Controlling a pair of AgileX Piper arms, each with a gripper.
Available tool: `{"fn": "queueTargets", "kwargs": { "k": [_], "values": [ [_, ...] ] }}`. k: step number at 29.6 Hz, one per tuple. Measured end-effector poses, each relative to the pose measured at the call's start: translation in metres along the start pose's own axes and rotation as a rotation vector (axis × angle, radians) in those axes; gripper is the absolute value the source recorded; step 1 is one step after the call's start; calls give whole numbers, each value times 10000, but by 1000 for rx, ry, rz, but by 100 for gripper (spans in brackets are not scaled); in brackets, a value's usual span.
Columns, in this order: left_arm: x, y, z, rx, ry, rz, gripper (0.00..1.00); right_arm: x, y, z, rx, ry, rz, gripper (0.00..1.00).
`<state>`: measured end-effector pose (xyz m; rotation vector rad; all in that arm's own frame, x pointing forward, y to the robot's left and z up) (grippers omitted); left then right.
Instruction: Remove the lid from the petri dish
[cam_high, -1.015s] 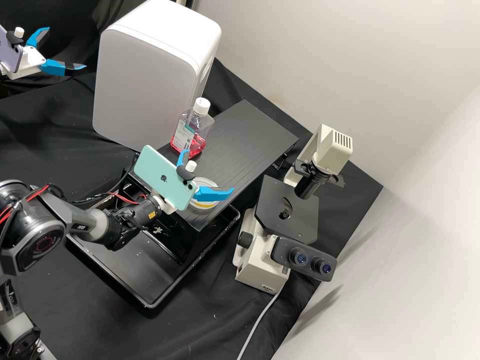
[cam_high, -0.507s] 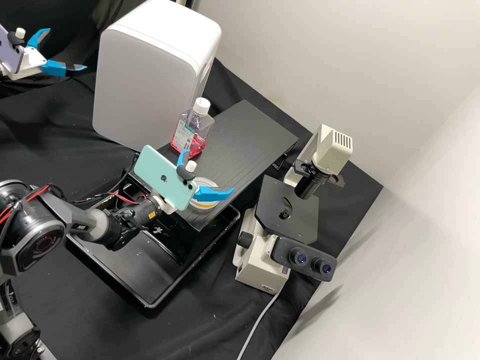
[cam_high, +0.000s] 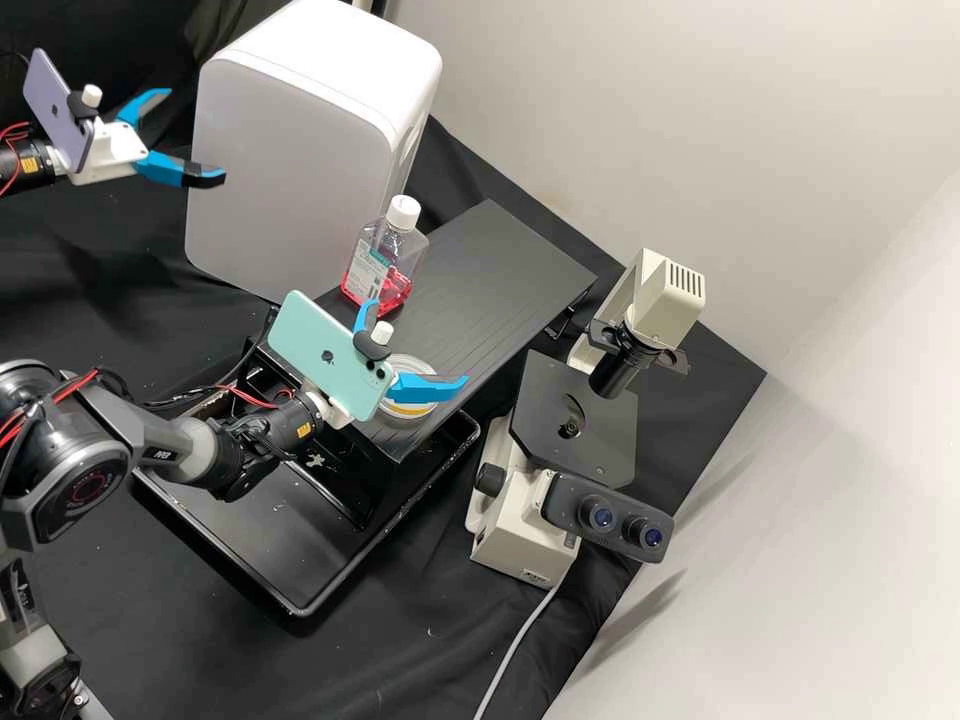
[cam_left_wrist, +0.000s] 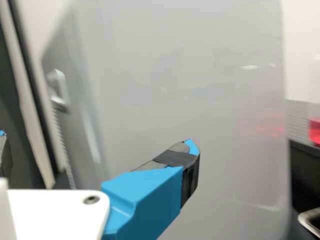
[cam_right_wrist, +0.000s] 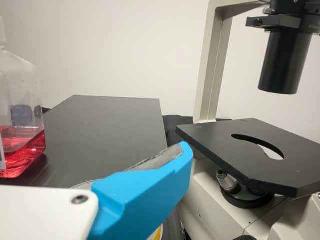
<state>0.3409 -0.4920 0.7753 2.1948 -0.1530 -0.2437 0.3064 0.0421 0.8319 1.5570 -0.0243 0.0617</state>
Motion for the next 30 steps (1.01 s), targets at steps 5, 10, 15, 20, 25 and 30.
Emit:
{"fn": "queueTargets", "kwargs": {
  "k": [5, 10, 15, 20, 25, 30],
  "values": [
    [-6, -62, 79, -28, -53, 22, 100, 0, 0, 0, 0, 0, 0, 100],
    [-89, -146, 187, -49, -117, 43, 100, 0, 0, 0, 0, 0, 0, 100],
    [-179, -294, 332, -69, -165, -9, 100, 0, 0, 0, 0, 0, 0, 100],
    [-271, -401, 451, -88, -179, -45, 100, 0, 0, 0, 0, 0, 0, 100],
    [-354, -473, 577, -88, -222, -79, 100, 0, 0, 0, 0, 0, 0, 100],
    [-379, -563, 661, -80, -252, -112, 100, 0, 0, 0, 0, 0, 0, 100]
  ]
}}
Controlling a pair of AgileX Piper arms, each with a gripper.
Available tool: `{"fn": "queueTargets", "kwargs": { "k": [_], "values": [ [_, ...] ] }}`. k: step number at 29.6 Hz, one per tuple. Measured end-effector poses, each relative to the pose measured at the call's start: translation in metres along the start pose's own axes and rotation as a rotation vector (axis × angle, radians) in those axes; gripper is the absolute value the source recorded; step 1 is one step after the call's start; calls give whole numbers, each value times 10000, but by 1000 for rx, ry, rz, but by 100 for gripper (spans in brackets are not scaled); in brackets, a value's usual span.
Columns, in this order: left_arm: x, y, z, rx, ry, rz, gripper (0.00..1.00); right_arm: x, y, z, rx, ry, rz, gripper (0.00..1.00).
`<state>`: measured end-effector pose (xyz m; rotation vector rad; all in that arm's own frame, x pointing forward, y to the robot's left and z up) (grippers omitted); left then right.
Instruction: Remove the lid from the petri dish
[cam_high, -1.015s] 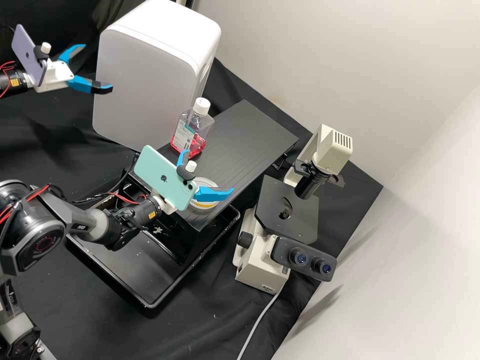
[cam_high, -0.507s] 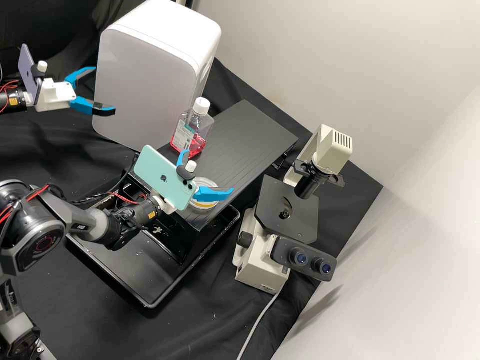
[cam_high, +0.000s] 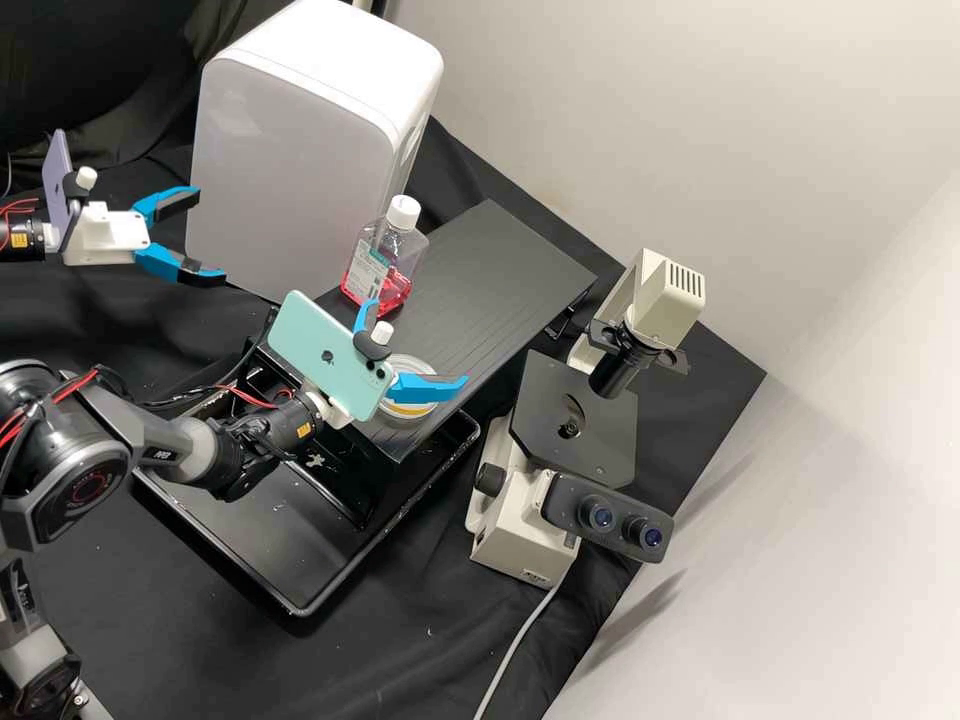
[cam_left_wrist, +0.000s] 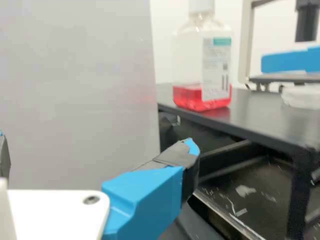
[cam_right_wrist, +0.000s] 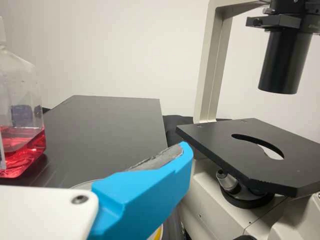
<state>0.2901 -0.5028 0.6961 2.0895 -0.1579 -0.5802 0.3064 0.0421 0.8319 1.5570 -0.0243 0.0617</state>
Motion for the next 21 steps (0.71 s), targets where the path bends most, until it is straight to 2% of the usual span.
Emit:
{"fn": "queueTargets", "kwargs": {
  "k": [3, 6, 11, 12, 15, 21],
  "values": [
    [6, -72, 26, -2, -8, -24, 100, 0, 0, 0, 0, 0, 0, 100],
    [-53, -152, 75, -4, -20, -59, 100, 0, 0, 0, 0, 0, 0, 100],
    [-163, -214, 157, 44, -43, -96, 100, 0, 0, 0, 0, 0, 0, 100],
    [-164, -218, 171, 54, -50, -98, 100, 0, 0, 0, 0, 0, 0, 100],
    [-165, -220, 177, 60, -57, -99, 100, 0, 0, 0, 0, 0, 0, 100],
    [-25, -231, 166, 91, -91, -87, 100, 0, 0, 0, 0, 0, 0, 100]
  ]
}}
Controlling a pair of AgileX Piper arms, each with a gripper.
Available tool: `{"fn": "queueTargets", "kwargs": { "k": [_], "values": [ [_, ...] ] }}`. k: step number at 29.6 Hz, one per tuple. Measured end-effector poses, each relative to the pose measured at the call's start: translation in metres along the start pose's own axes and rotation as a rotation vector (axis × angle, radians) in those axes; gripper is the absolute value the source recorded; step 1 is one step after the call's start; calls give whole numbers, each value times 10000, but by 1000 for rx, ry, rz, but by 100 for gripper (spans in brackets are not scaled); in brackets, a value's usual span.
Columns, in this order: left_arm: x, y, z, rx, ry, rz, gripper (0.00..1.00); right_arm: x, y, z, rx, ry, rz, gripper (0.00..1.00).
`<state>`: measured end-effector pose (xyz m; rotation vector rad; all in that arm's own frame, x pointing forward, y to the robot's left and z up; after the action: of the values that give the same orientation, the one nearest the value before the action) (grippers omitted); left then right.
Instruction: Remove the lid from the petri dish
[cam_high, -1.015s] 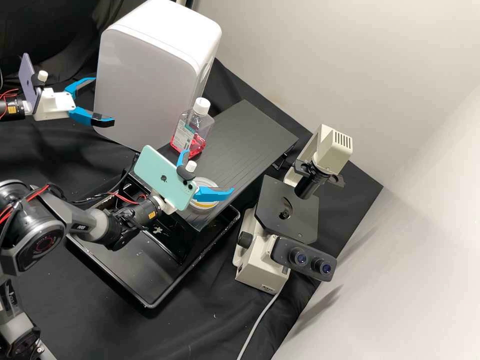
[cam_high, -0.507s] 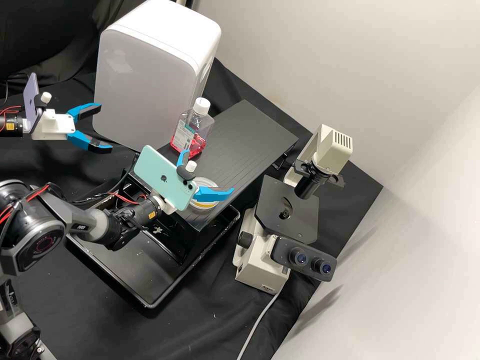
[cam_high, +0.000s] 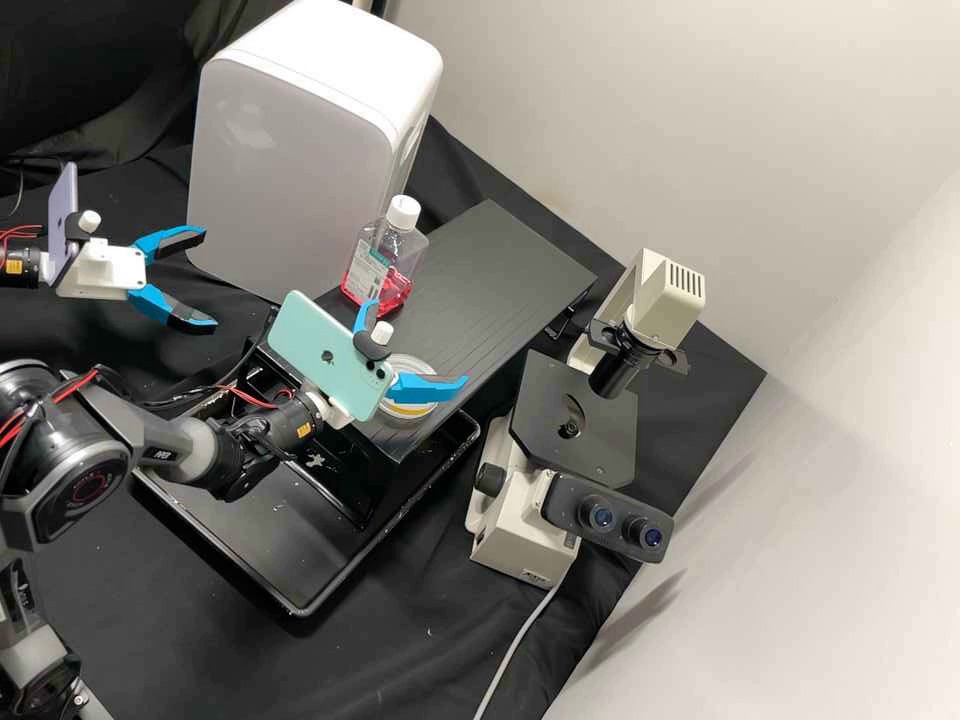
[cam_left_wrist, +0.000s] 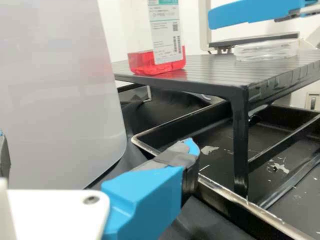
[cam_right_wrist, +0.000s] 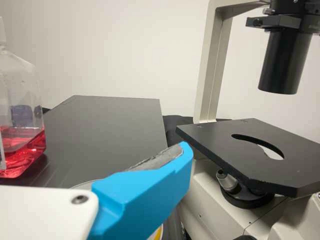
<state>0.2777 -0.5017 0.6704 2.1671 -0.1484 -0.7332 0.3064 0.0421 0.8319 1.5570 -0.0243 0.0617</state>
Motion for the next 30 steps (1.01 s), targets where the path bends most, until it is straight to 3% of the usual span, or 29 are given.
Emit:
{"fn": "queueTargets", "kwargs": {
  "k": [4, 12, 23, 26, 30],
  "values": [
    [68, 10, -65, 19, -7, 9, 100, 0, 0, 0, 0, 0, 0, 100],
    [185, 132, -201, 38, 8, 63, 100, 0, 0, 0, 0, 0, 0, 100],
    [232, 82, -224, 35, 11, 54, 100, 0, 0, 0, 0, 0, 0, 100],
    [167, 45, -213, 31, 13, 33, 100, 0, 0, 0, 0, 0, 0, 100],
    [64, 61, -164, 35, -3, 23, 100, 0, 0, 0, 0, 0, 0, 100]
  ]
}}
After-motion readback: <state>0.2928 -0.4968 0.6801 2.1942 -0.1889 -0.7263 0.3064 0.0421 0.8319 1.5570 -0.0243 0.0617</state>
